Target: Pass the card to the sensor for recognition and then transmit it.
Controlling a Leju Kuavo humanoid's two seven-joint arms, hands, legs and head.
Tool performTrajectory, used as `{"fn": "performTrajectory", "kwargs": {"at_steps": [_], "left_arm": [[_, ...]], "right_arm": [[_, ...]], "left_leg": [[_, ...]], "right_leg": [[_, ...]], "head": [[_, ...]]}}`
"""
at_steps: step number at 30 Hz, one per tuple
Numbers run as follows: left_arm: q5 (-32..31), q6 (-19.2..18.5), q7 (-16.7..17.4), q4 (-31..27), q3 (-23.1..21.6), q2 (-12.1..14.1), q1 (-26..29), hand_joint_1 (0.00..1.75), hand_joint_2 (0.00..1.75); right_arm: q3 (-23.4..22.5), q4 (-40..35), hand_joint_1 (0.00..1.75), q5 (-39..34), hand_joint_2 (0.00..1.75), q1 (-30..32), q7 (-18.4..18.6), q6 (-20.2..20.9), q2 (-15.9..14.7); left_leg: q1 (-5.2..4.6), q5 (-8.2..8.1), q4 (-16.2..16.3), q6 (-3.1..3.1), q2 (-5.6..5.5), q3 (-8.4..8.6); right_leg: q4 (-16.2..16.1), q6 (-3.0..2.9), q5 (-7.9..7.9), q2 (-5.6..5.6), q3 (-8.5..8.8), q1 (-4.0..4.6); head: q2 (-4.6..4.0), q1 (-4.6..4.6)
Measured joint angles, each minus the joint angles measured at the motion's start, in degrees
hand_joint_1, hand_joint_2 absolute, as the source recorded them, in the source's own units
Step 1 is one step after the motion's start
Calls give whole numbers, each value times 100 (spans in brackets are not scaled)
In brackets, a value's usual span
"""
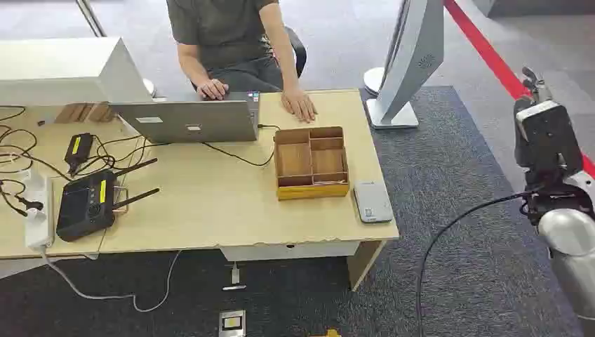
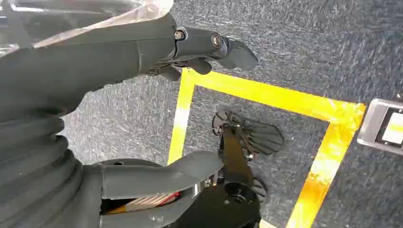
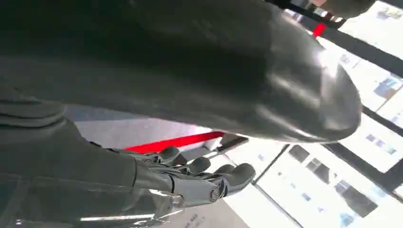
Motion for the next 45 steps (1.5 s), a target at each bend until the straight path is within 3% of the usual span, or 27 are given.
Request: {"fn": "performTrajectory", "kwargs": {"at_steps": [11,23,29,45], "left_arm": [[-48,-179,267,2,-234,0,-50,0,175],[-136,-81,153,24,-389,0,-60,0,175],[-197,-74,188,41,-474,0,-68,0,175],[-2,-299,184,44,-533,-11,-79,0,175]], "right_arm": [[645,-689,0,1357,0,-778,712,624,286],[1010,-647,0,2455,0,-888,824,1047,446],[1036,-516,0,3442,0,-861,1058,1438,435],[1152,-180,0,3871,0,-863,1043,1714,549]], "left_leg": [[-3,7,0,1,-3,-11],[-3,7,1,1,-1,-16],[-3,7,1,1,-1,-18],[-3,7,1,1,-1,-24]], "right_leg": [[2,0,5,-4,-15,0],[1,0,5,-3,-24,0],[2,0,5,-3,-27,0],[2,0,5,-3,-32,0]], "head": [[0,2],[0,2],[0,2],[0,0]]}}
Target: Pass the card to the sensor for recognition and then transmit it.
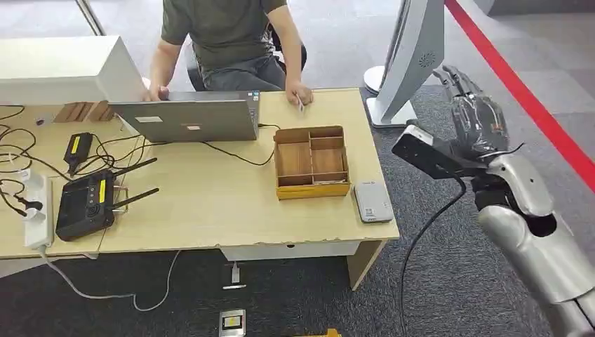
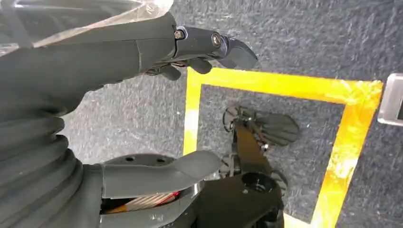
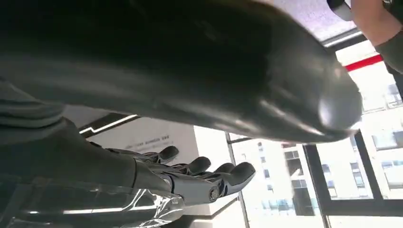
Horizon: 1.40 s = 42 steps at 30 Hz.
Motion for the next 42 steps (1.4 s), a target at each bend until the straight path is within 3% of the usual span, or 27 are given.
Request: {"fn": "performTrajectory", "kwargs": {"at_steps": [10,14,23,24,25,26,28,29,37,42], "left_arm": [[22,26,-120,4,0,-17,2,0,175],[159,-127,112,6,0,-22,4,0,175],[199,-133,107,9,0,-28,3,0,175],[149,-38,94,9,0,-28,3,0,175],[62,35,72,9,0,-31,3,0,175],[-53,68,52,9,-4,-33,2,0,175],[-186,107,46,11,-33,-35,-4,0,175],[-197,122,33,11,-44,-37,-6,0,175],[-94,122,133,11,-70,-44,-1,0,175],[9,146,232,13,-70,-44,-1,0,175]], "right_arm": [[48,122,0,55,0,-35,-55,-2,96],[140,236,0,220,0,-134,-179,-28,203],[313,505,0,361,0,-368,-249,-24,437],[328,529,0,361,175,-384,-273,-15,457],[339,555,0,359,175,-403,-284,-9,485],[356,575,0,369,0,-427,-295,-9,514],[393,638,0,454,0,-471,-341,-9,572],[413,671,0,494,175,-492,-358,-9,603],[472,782,0,1133,175,-525,-247,210,699],[654,831,0,2814,175,-530,-166,273,688]], "left_leg": [[0,0,0,0,0,-2],[0,0,0,0,0,-3],[0,1,0,-1,-1,-4],[0,1,0,-1,-1,-5],[0,1,0,-1,-1,-6],[0,1,0,-1,-1,-6],[0,1,0,-1,-1,-6],[0,1,0,-1,0,-5],[0,1,0,-1,-1,-6],[0,1,1,-1,0,-7]], "right_leg": [[0,0,0,0,0,0],[1,-1,1,0,-1,0],[1,-1,1,-1,-2,0],[1,-1,1,-1,-2,0],[1,-1,1,-1,-3,0],[1,-1,1,0,-4,0],[1,-1,1,0,-4,0],[1,-1,1,0,-5,0],[0,-1,1,0,-7,0],[0,-1,1,0,-8,0]], "head": [[0,2],[0,2],[0,2],[0,2],[0,2],[0,2],[0,2],[0,2],[0,0],[0,0]]}}
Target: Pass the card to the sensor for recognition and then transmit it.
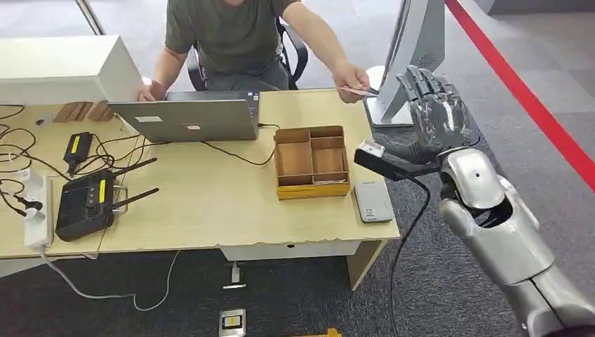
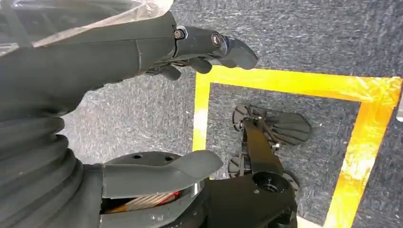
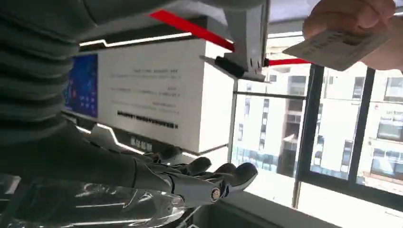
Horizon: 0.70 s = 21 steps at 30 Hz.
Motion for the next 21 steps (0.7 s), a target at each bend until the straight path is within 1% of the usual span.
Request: {"fn": "performTrajectory", "kwargs": {"at_steps": [2,8,12,15,21], "left_arm": [[31,18,37,0,0,0,1,0,175],[46,24,66,0,0,0,2,0,175],[70,72,133,0,0,0,3,0,175],[22,48,135,2,0,2,3,0,175],[-17,15,175,26,0,7,4,0,175]], "right_arm": [[59,24,0,270,175,3,-7,4,0],[181,90,0,388,175,5,-13,11,0],[214,140,0,582,175,5,-59,109,17],[210,177,0,624,175,29,0,146,4],[170,212,0,556,175,156,4,164,-68]], "left_leg": [[0,0,0,0,0,0],[0,0,0,0,0,0],[0,0,0,0,0,0],[-1,0,1,0,0,0],[-1,0,1,0,0,-2]], "right_leg": [[0,0,0,0,0,0],[0,0,0,0,0,0],[0,0,0,0,-1,0],[0,0,0,0,-2,0],[0,0,0,1,-3,0]], "head": [[0,2],[0,2],[0,0],[0,2],[0,2]]}}
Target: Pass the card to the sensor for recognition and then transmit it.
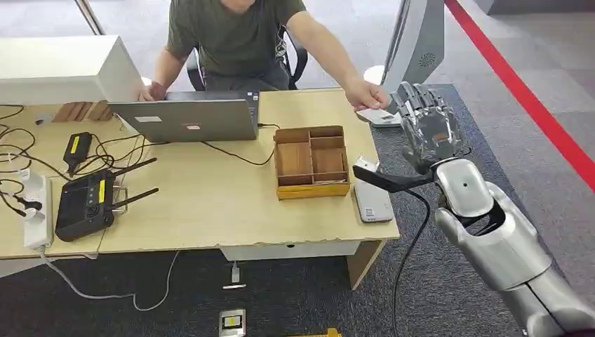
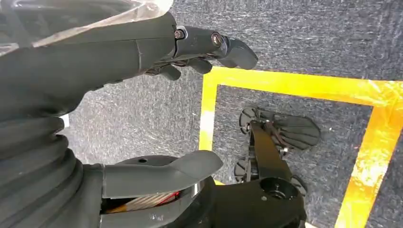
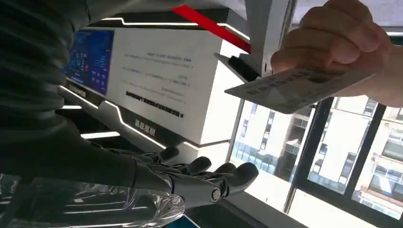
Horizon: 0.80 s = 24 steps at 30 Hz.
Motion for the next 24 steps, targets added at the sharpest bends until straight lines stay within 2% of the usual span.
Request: {"fn": "performTrajectory", "kwargs": {"at_steps": [10,11,12,18,24], "left_arm": [[61,57,46,11,0,0,-4,0,175],[61,57,46,11,0,0,-4,0,175],[59,57,57,13,0,2,-4,0,175],[96,90,114,15,0,2,-4,0,175],[98,98,111,15,0,2,-3,0,175]], "right_arm": [[68,534,0,-236,175,-282,-109,-380,136],[74,592,12,-253,175,-307,-101,-406,144],[81,645,175,-275,175,-328,-87,-433,149],[155,920,175,-317,175,-431,-15,-702,201],[229,1126,175,-319,175,-478,-15,-730,262]], "left_leg": [[1,3,0,-3,0,-3],[1,3,0,-3,0,-3],[1,3,0,-3,0,-3],[1,3,0,-3,0,-4],[1,3,0,-3,-1,-5]], "right_leg": [[1,-3,3,-1,-1,0],[0,-3,3,-1,0,0],[0,-3,3,-1,-1,0],[0,-2,3,-1,-1,0],[0,-2,4,-1,-2,0]], "head": [[0,0],[0,-2],[0,0],[0,0],[0,0]]}}
